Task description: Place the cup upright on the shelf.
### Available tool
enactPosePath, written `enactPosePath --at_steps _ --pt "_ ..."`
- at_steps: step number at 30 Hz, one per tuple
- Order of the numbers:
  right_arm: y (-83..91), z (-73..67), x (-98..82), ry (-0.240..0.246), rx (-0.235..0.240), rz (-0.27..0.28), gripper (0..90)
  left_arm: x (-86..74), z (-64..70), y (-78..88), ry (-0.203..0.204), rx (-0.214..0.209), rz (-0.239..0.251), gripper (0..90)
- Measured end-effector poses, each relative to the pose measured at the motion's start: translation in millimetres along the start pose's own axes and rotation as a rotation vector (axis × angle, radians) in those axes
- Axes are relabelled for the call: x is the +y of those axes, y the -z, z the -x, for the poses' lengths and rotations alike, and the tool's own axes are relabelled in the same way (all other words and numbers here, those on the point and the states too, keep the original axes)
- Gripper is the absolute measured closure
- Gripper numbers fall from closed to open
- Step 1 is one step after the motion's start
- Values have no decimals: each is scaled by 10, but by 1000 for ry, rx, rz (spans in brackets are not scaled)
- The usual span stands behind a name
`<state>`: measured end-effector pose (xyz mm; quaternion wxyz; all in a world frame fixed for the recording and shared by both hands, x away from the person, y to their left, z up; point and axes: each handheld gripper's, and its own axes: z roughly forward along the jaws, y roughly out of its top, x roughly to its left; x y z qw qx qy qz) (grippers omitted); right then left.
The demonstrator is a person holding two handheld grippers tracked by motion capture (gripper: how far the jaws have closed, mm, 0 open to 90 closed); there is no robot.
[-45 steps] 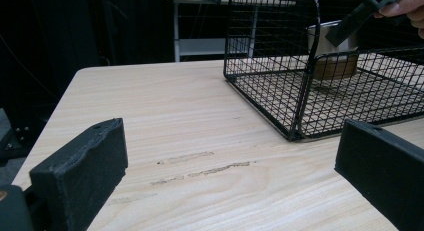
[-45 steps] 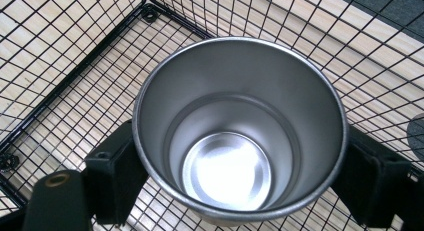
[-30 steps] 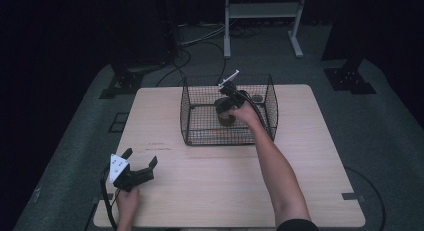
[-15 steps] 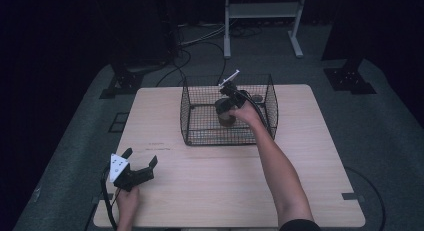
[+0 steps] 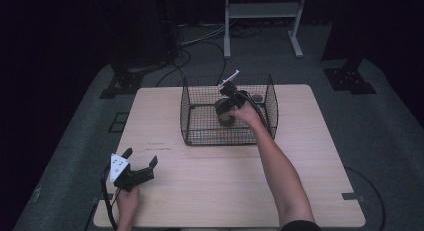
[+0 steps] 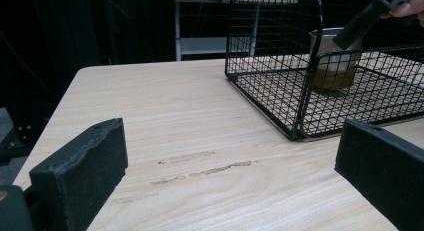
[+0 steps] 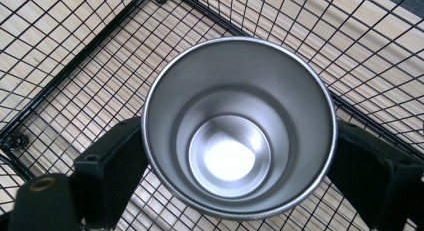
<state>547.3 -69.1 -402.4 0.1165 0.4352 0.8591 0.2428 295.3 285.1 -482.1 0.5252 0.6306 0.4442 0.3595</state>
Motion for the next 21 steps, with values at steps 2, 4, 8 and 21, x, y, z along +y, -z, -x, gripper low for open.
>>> enactPosePath --at_steps 2,4,8,21 --pt "-2 -7 1 -2 0 -1 121 0 0 1 0 0 0 0" --pt "-1 -14 4 -4 -1 1 116 0 0 1 0 0 0 0" --pt "12 -18 7 -6 -6 4 105 0 1 2 0 -1 0 0" --pt "150 21 9 -23 7 54 91 0 4 0 1 -1 2 0"
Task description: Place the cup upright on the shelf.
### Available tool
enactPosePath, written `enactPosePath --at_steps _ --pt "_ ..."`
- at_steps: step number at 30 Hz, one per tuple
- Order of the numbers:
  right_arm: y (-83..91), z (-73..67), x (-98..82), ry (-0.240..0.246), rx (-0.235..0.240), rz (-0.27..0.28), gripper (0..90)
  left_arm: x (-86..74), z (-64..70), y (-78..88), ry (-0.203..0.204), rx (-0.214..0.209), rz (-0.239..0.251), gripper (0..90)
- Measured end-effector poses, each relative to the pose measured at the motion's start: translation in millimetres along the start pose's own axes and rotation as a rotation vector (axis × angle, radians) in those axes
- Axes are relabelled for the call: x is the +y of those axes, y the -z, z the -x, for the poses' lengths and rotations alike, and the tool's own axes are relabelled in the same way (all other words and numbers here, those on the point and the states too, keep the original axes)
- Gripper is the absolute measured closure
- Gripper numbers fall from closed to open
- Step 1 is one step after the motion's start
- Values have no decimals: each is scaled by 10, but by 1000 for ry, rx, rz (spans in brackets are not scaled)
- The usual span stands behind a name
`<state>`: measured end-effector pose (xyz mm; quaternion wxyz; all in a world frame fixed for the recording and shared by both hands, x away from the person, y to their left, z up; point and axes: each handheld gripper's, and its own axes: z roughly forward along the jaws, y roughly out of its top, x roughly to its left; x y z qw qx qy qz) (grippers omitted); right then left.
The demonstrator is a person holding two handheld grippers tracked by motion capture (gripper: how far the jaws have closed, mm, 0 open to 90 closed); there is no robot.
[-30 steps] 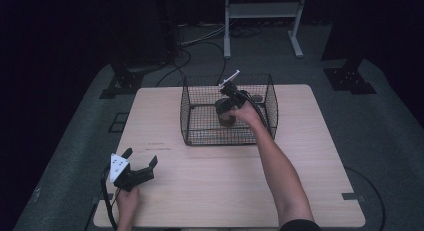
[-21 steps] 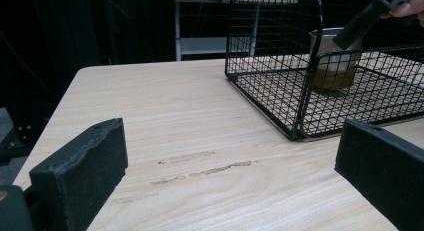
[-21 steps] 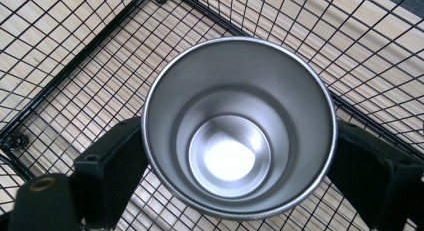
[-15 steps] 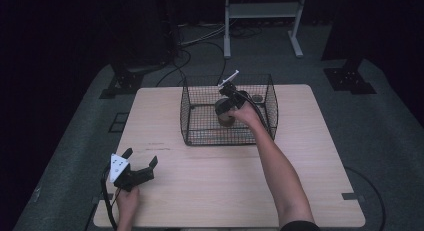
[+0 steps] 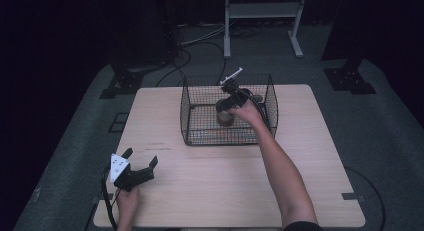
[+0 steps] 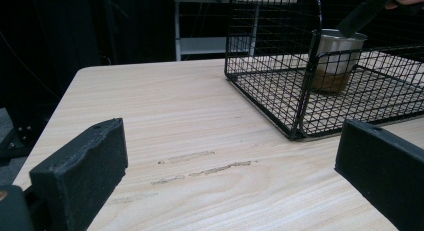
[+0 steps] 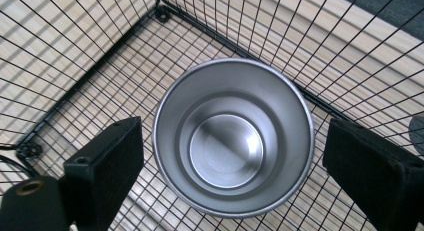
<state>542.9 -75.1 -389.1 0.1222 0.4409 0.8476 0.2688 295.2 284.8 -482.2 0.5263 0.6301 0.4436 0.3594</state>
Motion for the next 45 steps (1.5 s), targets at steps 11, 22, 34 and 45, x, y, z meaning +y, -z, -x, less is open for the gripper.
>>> enactPosePath --at_steps 11,22,34,45 --pt "421 -47 -79 4 79 121 94 0 13 14 -8 0 -2 0" --pt "753 -75 -343 41 138 184 95 -1 16 12 -14 2 -2 0" --pt "1018 -41 -568 51 154 233 95 -2 18 8 -17 3 0 0" --pt "1148 -53 -792 63 185 266 95 -2 22 7 -22 2 0 0"
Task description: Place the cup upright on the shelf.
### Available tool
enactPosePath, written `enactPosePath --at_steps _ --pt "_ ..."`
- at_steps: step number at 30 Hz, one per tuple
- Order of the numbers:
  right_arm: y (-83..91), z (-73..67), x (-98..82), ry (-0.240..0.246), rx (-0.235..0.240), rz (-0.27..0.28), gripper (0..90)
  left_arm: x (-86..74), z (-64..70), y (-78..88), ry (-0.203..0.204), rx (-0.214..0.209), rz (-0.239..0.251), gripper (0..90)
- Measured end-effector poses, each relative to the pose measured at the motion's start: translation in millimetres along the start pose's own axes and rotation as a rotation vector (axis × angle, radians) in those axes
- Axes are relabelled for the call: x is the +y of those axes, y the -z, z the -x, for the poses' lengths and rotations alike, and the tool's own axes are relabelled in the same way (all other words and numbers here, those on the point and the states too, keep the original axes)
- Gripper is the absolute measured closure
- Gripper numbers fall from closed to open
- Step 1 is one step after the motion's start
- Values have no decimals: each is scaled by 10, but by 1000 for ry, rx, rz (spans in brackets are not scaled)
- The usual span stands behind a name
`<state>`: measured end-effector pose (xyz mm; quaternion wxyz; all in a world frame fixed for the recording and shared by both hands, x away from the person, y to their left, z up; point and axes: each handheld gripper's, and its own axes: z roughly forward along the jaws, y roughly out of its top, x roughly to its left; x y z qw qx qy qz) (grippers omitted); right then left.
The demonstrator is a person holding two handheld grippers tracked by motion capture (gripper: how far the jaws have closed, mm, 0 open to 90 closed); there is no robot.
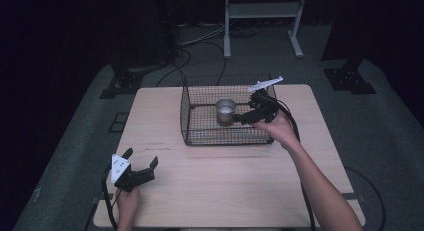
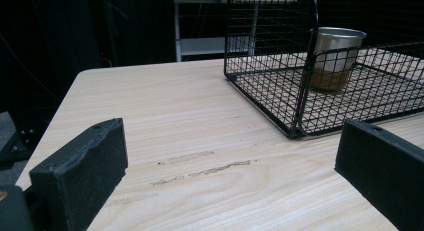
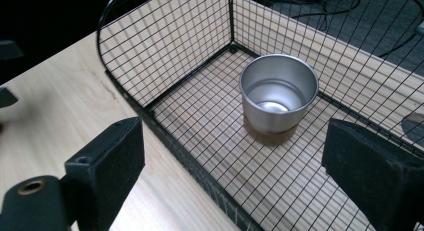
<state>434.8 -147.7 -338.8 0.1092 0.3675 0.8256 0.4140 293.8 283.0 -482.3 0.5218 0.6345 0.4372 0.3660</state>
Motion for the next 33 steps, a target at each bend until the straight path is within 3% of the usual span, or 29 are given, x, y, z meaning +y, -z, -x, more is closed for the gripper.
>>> enactPosePath --at_steps 16,33 --pt "256 -76 -307 20 23 14 95 0 11 -3 -4 1 -2 0" --pt "391 -106 -633 29 11 9 95 2 14 -7 -4 -3 -6 0"
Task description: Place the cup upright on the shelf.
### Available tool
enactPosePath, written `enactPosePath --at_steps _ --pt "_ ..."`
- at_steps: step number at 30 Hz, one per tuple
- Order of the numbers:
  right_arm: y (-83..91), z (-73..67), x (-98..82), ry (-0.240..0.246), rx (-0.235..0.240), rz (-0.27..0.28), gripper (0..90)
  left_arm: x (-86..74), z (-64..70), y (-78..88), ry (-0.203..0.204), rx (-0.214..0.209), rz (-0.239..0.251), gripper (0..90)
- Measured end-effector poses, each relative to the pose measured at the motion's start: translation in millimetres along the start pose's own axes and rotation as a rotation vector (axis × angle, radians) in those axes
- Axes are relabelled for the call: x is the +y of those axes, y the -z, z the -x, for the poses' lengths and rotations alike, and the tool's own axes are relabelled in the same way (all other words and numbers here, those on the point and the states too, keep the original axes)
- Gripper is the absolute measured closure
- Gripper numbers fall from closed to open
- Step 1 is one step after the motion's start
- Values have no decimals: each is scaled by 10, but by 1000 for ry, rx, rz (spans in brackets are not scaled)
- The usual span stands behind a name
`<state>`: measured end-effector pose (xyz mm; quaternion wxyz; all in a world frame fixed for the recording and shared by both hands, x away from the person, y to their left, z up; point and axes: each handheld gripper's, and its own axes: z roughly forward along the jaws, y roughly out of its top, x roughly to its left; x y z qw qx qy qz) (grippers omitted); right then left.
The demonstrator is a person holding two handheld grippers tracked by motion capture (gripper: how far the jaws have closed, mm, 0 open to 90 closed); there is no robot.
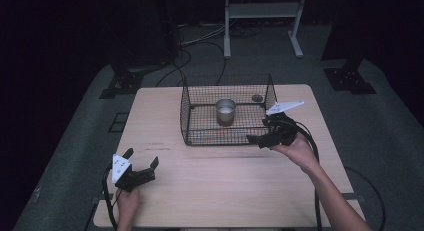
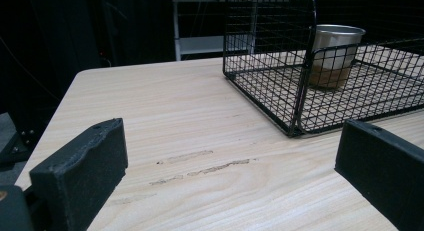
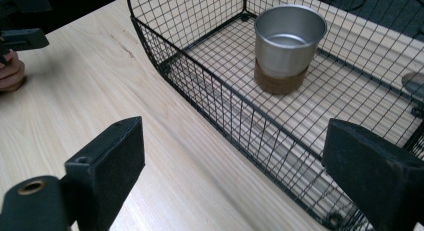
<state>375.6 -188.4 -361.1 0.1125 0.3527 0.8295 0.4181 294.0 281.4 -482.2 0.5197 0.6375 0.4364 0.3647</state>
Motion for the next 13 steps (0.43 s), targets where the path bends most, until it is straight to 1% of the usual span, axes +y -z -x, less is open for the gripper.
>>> enactPosePath --at_steps 6,9,10,11,13 --pt "-3 -7 -160 -22 7 -3 95 0 -1 -1 -5 1 -2 0" --pt "-21 -32 -275 -20 4 -6 95 2 -1 -1 -4 1 -5 0" --pt "-25 -44 -320 -32 16 -5 95 2 -1 -1 -4 1 -6 0" --pt "-26 -51 -346 -27 15 -3 95 3 0 -2 -4 1 -7 0" --pt "-20 -79 -399 -13 -4 2 95 3 3 -7 -5 0 -10 0"
